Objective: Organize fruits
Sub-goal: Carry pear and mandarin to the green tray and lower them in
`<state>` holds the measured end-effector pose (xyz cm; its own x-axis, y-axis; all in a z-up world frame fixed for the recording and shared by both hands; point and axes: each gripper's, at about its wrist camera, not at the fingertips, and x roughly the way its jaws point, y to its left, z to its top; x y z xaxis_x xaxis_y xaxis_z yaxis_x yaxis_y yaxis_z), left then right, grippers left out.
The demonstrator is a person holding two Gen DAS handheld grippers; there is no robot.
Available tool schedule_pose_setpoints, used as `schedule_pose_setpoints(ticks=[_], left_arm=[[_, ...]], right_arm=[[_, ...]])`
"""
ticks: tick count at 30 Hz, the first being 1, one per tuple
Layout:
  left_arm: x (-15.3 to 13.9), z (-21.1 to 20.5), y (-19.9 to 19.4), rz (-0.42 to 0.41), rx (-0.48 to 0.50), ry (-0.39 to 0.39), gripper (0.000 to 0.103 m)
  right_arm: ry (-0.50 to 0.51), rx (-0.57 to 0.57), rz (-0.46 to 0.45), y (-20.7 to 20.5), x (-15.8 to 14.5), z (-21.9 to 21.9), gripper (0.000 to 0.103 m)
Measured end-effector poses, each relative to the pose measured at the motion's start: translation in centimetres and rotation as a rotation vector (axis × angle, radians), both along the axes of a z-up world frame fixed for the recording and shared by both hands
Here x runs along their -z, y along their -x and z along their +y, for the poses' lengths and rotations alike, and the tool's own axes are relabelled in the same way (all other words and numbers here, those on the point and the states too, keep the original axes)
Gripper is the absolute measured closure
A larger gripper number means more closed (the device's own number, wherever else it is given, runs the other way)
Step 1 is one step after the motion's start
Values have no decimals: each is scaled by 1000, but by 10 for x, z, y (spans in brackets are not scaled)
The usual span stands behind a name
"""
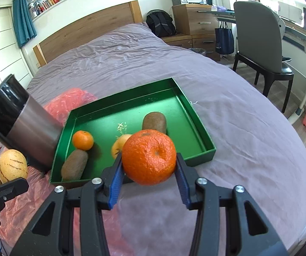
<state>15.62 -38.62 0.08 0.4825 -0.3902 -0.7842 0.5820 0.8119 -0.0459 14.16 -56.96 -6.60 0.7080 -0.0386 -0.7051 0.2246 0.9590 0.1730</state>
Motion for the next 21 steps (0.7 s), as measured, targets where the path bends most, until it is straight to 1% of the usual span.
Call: schedule_pose_setpoints(ticks=[5,11,15,21], left_arm=[[17,-14,-19,14,6,-25,54],[40,-28,-37,41,12,-50,54],[50,-37,-44,55,18,-53,54],[63,-47,-52,65,22,-59,54]], right_arm=[[-1,4,9,-21,16,-14,92],[13,19,43,-45,40,-30,92],[24,16,50,-54,48,-35,92],[65,-3,52,-61,55,-32,92]])
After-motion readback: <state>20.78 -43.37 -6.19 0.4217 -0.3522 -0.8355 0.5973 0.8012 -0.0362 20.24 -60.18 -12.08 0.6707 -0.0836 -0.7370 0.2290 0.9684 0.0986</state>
